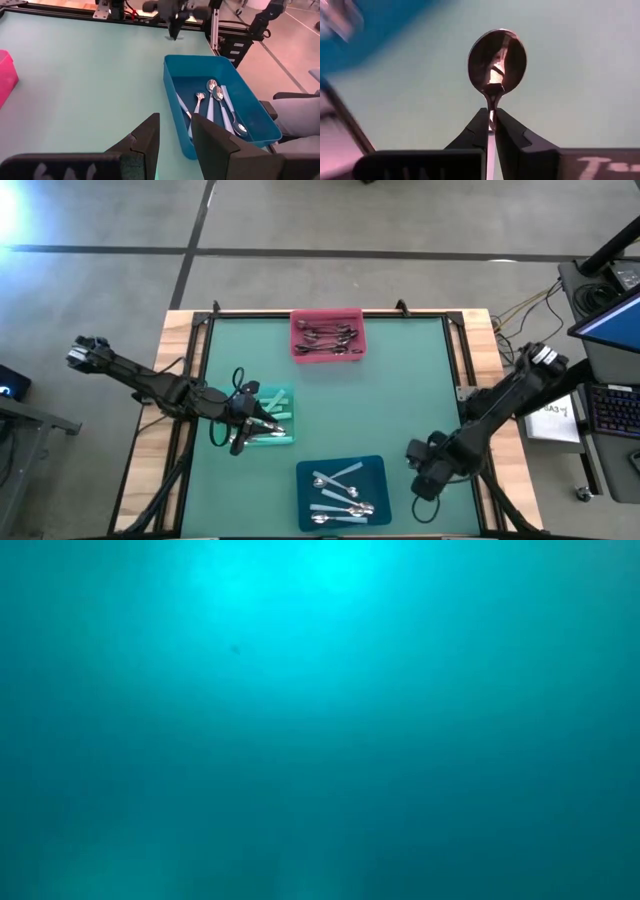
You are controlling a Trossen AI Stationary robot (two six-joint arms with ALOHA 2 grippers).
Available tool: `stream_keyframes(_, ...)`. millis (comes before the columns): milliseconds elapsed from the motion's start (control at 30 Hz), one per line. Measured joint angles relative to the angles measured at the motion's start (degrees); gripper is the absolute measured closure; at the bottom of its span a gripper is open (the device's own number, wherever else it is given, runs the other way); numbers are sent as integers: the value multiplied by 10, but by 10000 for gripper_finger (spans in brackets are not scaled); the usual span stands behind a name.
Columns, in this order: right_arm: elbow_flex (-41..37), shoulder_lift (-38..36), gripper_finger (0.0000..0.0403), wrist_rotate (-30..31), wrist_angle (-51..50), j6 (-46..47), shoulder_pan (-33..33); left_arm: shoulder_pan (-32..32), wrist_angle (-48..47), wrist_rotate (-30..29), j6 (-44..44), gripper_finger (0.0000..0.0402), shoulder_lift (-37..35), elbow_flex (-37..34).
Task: Sort silverware by color (type)
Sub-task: Put the blue spoon into the blue bin
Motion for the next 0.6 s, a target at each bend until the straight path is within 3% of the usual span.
stream_keyframes(133, 47, -32, 394, 139, 4, -35, -11, 0, -2, 0, 3, 306, -3, 0)
stream_keyframes(233, 79, -35, 394, 195, 37, -98, -27, 0, -16, 0, 4, 306, -9, 0)
stream_keyframes(367, 104, -10, 394, 192, 179, -235, -58, 0, -32, 0, 4, 306, -21, 0)
stream_keyframes(467, 121, 28, 394, 136, 285, -327, -74, 0, -46, 1, 4, 306, -32, 0)
stream_keyframes(600, 153, 89, 394, 106, 300, -389, -89, 0, -53, 1, 4, 306, -48, 0)
